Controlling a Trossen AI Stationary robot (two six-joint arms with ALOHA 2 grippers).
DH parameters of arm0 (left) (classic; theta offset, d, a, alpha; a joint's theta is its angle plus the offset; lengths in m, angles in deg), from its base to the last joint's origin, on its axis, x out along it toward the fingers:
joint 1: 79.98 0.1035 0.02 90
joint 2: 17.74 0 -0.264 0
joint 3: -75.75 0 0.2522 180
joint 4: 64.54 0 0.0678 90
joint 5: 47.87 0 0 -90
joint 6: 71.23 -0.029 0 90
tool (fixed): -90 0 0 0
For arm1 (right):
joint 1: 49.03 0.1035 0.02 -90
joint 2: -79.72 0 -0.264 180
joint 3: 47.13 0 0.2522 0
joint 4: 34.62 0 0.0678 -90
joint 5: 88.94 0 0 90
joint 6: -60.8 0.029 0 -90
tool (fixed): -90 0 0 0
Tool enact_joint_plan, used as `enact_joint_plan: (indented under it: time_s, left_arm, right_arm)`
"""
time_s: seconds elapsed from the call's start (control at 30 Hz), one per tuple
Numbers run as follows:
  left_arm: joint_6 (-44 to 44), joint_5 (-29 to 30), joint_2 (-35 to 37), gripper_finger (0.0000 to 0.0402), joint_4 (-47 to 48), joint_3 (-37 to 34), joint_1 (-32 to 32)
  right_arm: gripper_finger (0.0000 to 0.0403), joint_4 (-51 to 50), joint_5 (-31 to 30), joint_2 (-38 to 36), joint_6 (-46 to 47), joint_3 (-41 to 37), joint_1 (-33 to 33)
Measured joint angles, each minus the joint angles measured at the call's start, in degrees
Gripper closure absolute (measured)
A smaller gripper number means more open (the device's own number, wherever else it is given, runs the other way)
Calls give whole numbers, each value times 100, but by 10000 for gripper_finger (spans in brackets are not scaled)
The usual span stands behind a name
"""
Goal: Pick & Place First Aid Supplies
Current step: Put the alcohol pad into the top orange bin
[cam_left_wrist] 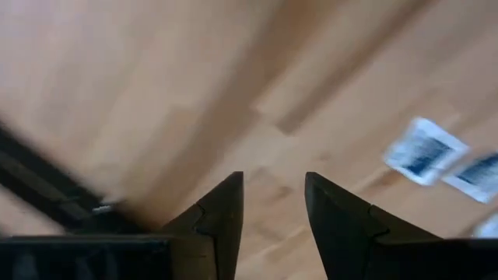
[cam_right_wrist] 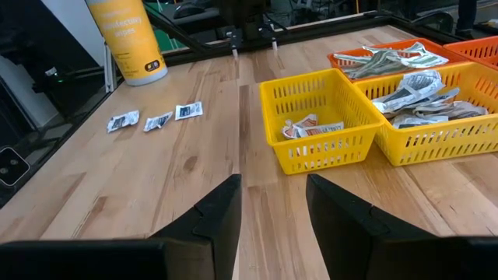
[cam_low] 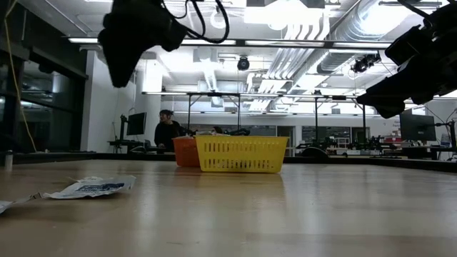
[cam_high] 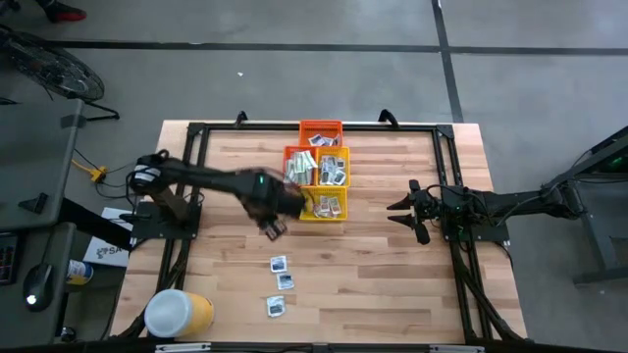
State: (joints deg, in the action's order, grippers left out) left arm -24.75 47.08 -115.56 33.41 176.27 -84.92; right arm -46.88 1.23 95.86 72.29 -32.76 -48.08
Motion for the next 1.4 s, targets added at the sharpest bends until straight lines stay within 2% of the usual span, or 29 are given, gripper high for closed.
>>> enact_joint_plan:
  time_s: [0.27,0.57,0.67,1.4]
  left_arm:
    - [331,-161,-4,266,-1457,-714,-1089]
    - [181,-293,-87,266,-2994,-1397,-1660]
    - [157,-265,-171,266,-3495,-1581,-1722]
    - [-140,18,-254,266,-4468,-2582,-1758]
  right_arm:
    - [263,0,0,2,1,0,0]
    - [263,0,-1,2,1,1,0]
    - [263,0,0,2,0,1,0]
    - [263,-2,1,35,0,2,0]
